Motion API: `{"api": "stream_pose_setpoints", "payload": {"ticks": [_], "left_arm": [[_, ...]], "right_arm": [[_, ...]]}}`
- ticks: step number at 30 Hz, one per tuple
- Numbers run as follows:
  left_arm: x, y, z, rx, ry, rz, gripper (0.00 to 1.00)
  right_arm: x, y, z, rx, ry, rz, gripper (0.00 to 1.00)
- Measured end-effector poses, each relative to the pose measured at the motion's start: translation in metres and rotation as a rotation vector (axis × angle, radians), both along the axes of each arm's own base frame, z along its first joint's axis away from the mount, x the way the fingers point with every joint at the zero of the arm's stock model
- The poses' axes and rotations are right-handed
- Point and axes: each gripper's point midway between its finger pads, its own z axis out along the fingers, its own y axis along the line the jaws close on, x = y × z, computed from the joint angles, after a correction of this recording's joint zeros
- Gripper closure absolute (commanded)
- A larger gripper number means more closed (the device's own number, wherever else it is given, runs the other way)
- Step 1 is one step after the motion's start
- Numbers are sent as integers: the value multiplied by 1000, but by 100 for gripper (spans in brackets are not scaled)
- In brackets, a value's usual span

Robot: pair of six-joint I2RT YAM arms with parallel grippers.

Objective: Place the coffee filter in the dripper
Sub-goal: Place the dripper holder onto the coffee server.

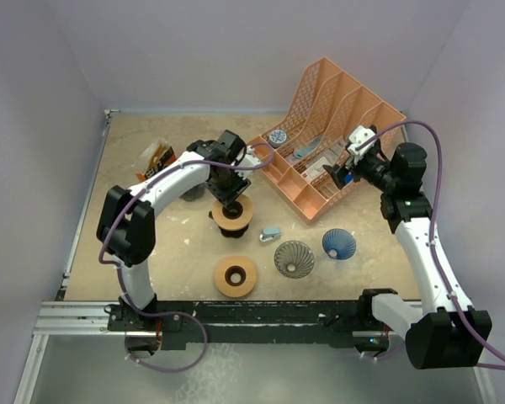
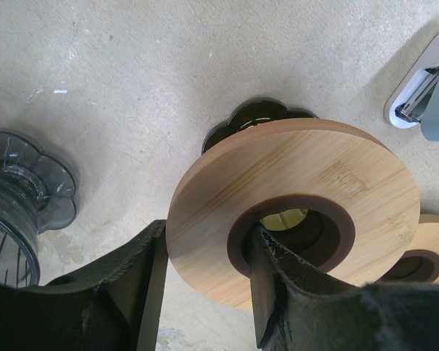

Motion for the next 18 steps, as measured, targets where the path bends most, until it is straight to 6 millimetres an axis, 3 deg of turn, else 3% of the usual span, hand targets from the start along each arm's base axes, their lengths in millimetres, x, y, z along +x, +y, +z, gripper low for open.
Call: {"api": "stream_pose_setpoints", "payload": {"ticks": [12,18], "left_arm": [[-4,3,1,8,14,16,46],[-5,5,11,0,-7,18,45]], "right_arm": [[0,0,0,0,0,0,0],[0,0,0,0,0,0,0]]}}
